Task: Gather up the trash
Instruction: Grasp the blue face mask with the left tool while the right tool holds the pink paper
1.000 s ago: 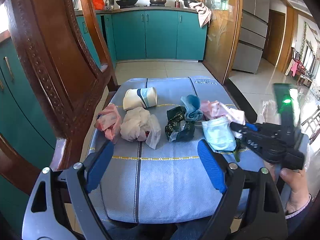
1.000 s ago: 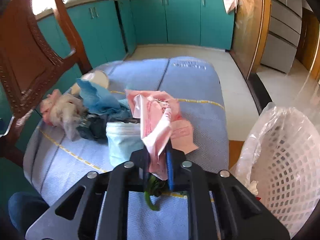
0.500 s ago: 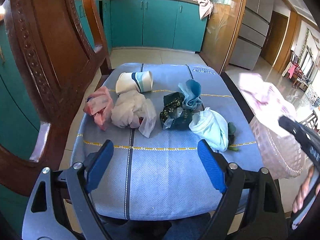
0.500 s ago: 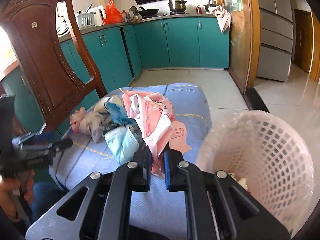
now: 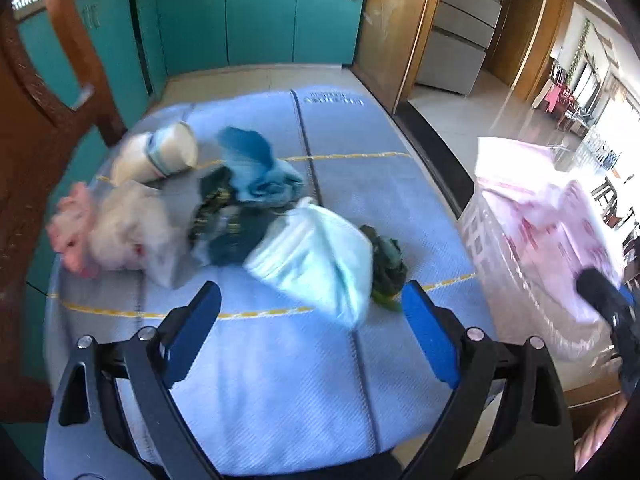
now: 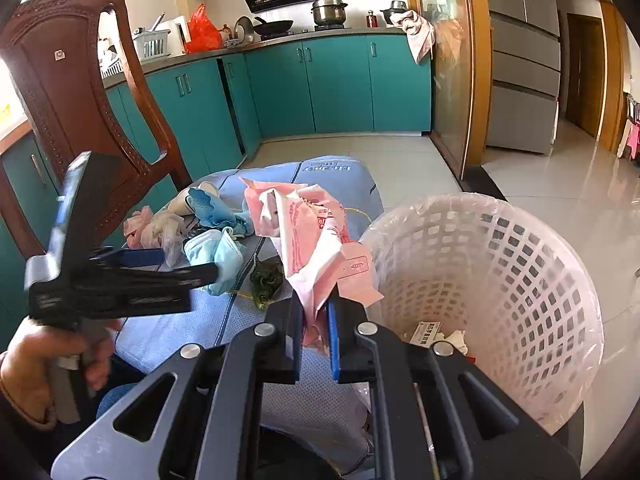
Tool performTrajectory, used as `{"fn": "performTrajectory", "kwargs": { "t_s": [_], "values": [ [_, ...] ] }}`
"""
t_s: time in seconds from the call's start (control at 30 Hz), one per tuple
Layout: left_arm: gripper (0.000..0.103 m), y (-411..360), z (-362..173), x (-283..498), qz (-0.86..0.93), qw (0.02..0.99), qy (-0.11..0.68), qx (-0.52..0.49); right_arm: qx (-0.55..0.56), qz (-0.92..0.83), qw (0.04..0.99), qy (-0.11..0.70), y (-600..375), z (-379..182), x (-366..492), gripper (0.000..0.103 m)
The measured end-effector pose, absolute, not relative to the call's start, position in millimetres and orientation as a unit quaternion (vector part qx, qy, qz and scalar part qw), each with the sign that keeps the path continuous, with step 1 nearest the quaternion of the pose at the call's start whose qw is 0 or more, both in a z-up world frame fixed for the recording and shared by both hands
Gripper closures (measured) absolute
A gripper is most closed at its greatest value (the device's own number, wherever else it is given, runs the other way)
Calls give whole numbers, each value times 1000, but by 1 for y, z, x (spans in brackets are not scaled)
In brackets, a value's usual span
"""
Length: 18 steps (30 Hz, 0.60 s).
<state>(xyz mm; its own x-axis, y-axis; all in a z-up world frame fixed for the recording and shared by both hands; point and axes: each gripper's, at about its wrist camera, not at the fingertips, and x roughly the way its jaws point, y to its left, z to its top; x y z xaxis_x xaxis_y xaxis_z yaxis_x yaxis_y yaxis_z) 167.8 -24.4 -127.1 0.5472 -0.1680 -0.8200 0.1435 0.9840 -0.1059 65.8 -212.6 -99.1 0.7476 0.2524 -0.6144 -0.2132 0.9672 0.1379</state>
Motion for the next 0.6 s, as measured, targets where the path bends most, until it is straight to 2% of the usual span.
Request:
{"fn": "performTrajectory", "kwargs": {
  "t_s": [0.07,0.1,0.13,0.2,0.23,0.33,0.6],
  "values": [
    [12,-26,-135,175,-90,874,477,-25,31,124,934,334,-213,-100,65,92],
    [23,-26,-136,176,-87,874,477,-27,32,125,934,334,-214,-100,65,92],
    [49,-25,-137,176,-88,874,478,-28,32,124,934,334,-213,-100,66,92],
    [67,-22,-143,177,-97,863,494,-38,28,123,933,336,-212,-102,66,92],
    [71,-19,-145,176,-99,861,496,-46,25,122,933,336,-211,-103,66,92],
    [79,-11,-142,164,-98,867,486,-44,23,126,931,343,-204,-107,69,92],
    [79,28,-120,121,-76,883,461,-39,21,159,923,351,-180,-111,67,92]
  ]
}}
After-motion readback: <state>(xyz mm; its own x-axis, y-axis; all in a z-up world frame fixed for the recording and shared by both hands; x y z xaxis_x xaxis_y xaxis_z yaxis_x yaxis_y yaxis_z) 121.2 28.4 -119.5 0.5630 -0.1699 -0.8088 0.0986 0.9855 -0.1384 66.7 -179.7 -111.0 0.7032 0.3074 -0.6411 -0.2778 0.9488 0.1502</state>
